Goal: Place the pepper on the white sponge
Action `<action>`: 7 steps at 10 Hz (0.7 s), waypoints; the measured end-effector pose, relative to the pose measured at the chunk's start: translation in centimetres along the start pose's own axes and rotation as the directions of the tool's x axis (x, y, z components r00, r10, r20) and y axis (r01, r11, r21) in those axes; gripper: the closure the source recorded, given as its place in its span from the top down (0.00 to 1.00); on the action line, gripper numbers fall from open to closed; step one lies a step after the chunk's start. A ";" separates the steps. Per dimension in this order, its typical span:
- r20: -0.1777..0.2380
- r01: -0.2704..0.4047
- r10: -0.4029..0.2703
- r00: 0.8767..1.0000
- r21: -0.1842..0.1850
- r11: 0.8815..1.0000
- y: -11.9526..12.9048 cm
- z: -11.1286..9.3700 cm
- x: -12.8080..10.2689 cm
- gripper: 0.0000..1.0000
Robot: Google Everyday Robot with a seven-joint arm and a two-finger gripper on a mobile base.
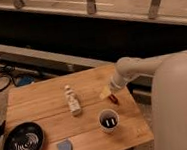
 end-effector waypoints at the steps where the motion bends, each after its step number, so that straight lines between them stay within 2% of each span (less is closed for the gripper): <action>1: 0.016 0.006 -0.006 1.000 -0.023 1.000 0.1 -0.1 -0.2 0.79; 2: 0.004 0.006 -0.006 1.000 -0.020 1.000 0.2 0.1 0.0 0.79; 3: -0.010 0.003 -0.003 1.000 -0.001 1.000 -0.1 0.5 0.0 0.79; 5: -0.020 -0.013 0.014 1.000 0.024 1.000 -1.6 1.0 0.4 0.79; 7: -0.023 -0.023 0.023 0.999 0.028 0.999 -2.6 1.7 0.7 0.79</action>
